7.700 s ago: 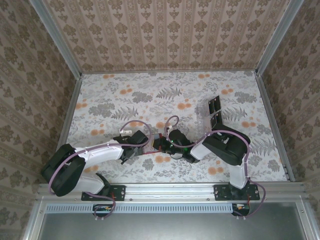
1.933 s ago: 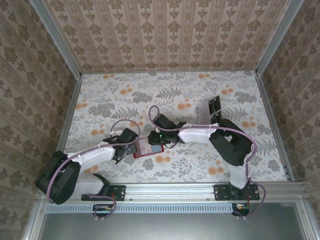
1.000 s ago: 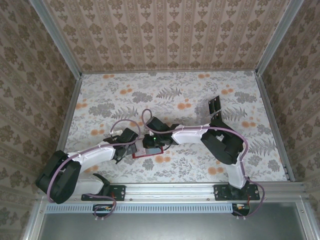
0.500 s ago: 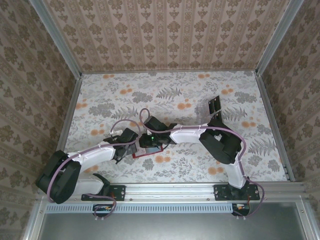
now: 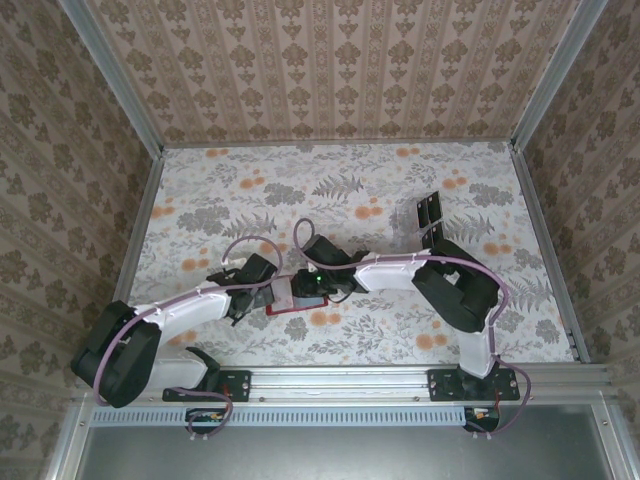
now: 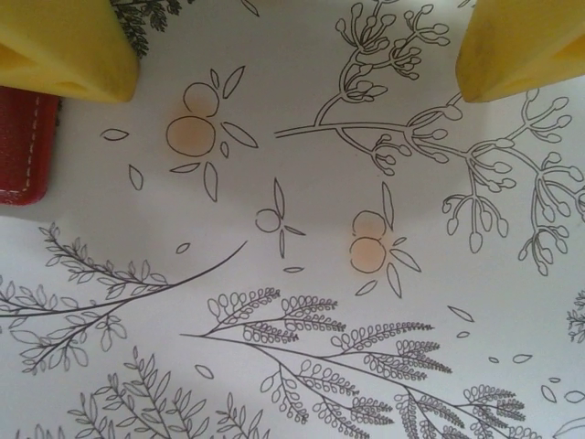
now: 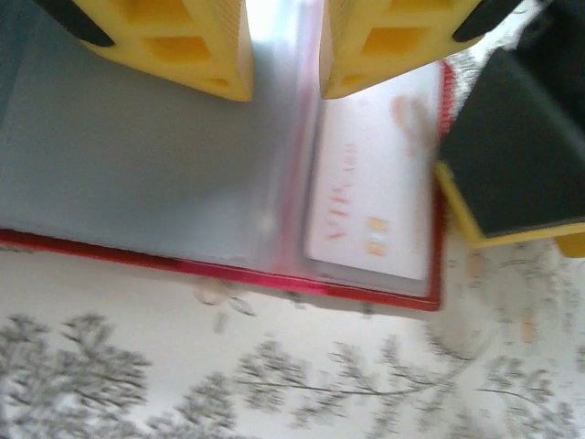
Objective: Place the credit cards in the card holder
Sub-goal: Insert the credit card into the card slot.
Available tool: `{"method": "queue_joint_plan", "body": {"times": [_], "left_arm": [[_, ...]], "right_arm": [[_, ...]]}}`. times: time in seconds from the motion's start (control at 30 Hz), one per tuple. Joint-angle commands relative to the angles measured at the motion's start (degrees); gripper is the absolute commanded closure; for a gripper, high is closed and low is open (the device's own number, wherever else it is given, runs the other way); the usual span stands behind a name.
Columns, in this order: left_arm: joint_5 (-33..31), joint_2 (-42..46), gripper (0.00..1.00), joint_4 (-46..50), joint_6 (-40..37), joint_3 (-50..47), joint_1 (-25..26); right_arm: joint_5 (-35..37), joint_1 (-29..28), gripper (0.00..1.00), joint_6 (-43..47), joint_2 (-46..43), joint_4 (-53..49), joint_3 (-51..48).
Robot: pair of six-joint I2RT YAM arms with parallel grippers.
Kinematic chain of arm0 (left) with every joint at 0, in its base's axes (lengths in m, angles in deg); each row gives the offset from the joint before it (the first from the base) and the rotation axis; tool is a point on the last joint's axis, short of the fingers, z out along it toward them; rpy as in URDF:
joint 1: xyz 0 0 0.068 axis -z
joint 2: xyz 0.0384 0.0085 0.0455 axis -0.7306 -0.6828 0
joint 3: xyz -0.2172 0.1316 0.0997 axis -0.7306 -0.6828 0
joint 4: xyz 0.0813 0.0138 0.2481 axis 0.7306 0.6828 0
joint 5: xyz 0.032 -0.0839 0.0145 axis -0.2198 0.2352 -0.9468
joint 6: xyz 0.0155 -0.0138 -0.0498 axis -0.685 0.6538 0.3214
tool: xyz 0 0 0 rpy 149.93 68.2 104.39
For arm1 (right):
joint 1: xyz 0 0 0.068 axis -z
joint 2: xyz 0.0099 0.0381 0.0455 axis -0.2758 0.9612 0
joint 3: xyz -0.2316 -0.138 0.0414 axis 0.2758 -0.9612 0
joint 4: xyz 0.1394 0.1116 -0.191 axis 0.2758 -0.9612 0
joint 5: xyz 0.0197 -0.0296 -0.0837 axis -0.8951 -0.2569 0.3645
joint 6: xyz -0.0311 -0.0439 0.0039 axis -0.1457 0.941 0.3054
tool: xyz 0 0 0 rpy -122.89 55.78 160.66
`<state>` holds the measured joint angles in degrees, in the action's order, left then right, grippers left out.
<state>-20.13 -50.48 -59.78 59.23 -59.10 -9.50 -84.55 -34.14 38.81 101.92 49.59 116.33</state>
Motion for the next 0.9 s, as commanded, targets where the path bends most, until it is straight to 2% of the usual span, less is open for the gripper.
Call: {"method": "queue_joint_plan", "body": {"times": [0.0,0.3,0.7,0.87], "left_arm": [[1.0,-0.2,0.0,0.7,-1.9,2.1,0.2],[1.0,0.2,0.0,1.2,-4.2,4.5,0.1],[2.0,-0.7,0.0,0.4,-5.5,5.6,0.3],[2.6,-1.3,0.0,-0.6,-5.0,4.8,0.7]], "right_arm": [[2.7,1.6,0.75,-0.8,0.6,0.1,-3.2],[7.3,4.5,0.79,-0.3,-4.3,-3.5,-8.8],[5.7,4.5,0.75,3.4,-12.7,-5.1,-7.0],[4.2,4.0,0.76,2.5,-12.8,-5.5,-5.1]]}}
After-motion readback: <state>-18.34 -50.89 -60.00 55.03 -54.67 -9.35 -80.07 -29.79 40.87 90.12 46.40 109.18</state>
